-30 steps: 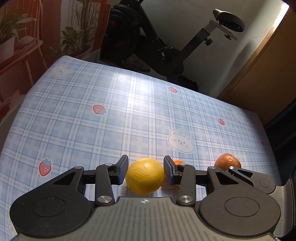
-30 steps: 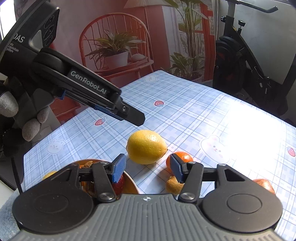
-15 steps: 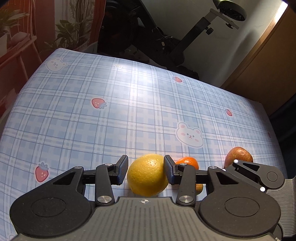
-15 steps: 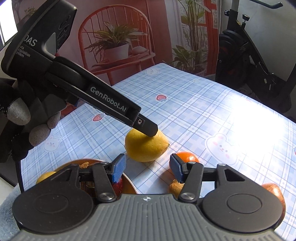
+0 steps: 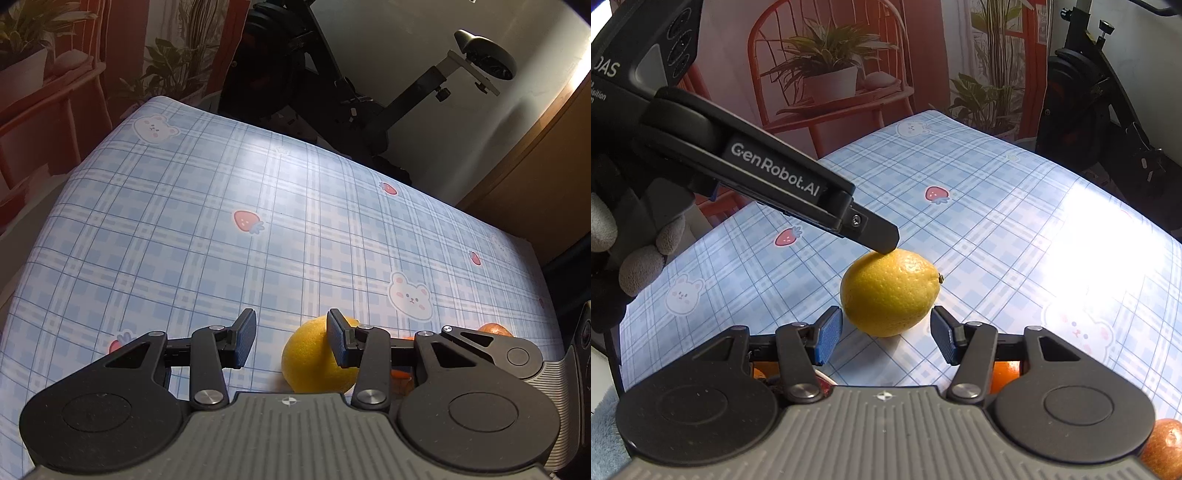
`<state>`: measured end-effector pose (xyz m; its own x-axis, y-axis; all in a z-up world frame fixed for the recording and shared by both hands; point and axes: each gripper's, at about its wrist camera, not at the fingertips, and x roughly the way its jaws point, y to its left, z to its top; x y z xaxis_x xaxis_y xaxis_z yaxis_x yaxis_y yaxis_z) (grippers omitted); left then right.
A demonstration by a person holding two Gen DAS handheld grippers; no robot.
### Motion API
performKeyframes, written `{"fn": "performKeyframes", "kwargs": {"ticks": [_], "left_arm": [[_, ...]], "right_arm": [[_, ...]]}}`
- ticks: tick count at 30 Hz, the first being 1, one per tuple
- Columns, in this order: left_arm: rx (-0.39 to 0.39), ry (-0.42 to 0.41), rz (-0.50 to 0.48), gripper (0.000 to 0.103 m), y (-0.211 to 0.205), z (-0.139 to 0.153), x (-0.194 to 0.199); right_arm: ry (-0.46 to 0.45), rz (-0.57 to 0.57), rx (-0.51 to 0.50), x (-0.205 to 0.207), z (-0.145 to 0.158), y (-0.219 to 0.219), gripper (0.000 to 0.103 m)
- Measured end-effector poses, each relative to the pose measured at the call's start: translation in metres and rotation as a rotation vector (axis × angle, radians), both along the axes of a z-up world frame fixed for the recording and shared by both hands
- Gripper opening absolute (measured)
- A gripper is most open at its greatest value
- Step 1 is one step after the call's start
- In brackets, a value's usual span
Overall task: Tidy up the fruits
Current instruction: 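Lift the lemon with the left tool and carry it toward the plate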
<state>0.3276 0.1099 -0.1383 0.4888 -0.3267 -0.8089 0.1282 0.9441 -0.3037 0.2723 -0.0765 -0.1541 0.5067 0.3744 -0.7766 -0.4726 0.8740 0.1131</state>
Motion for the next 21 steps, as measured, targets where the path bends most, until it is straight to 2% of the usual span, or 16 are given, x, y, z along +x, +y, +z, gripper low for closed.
{"fn": "performKeyframes", "kwargs": {"ticks": [3,7,11,17,18,19,21], "left_arm": [[-0.022,0.004,0.001,0.044,0.005,-0.002,0.002],[-0.106,0.012,-0.025,0.044,0.010,-0.002,0.006],[-0.080,0.007,-0.064,0.043,0.004,-0.003,0.008],[-0.110,0.022,-0.067,0.043,0.003,-0.011,0.010],[-0.121,0.024,-0.064,0.041,0.005,-0.012,0.010],[-0.135,0.022,-0.066,0.035,0.006,-0.012,0.010],[-0.131,0.015,-0.073,0.032,0.005,-0.010,0.009]], "right_arm": [[0.002,0.002,-0.002,0.005,-0.004,0.002,0.059],[-0.016,0.007,0.011,0.006,-0.005,0.000,0.057],[-0.024,0.012,0.013,0.008,-0.005,0.002,0.057],[-0.020,0.014,0.012,0.010,-0.006,0.005,0.058],[-0.013,0.011,0.014,0.011,-0.007,0.005,0.058],[-0.017,0.011,0.014,0.011,-0.007,0.005,0.058],[-0.030,0.018,0.007,0.009,-0.007,0.006,0.057]]}}
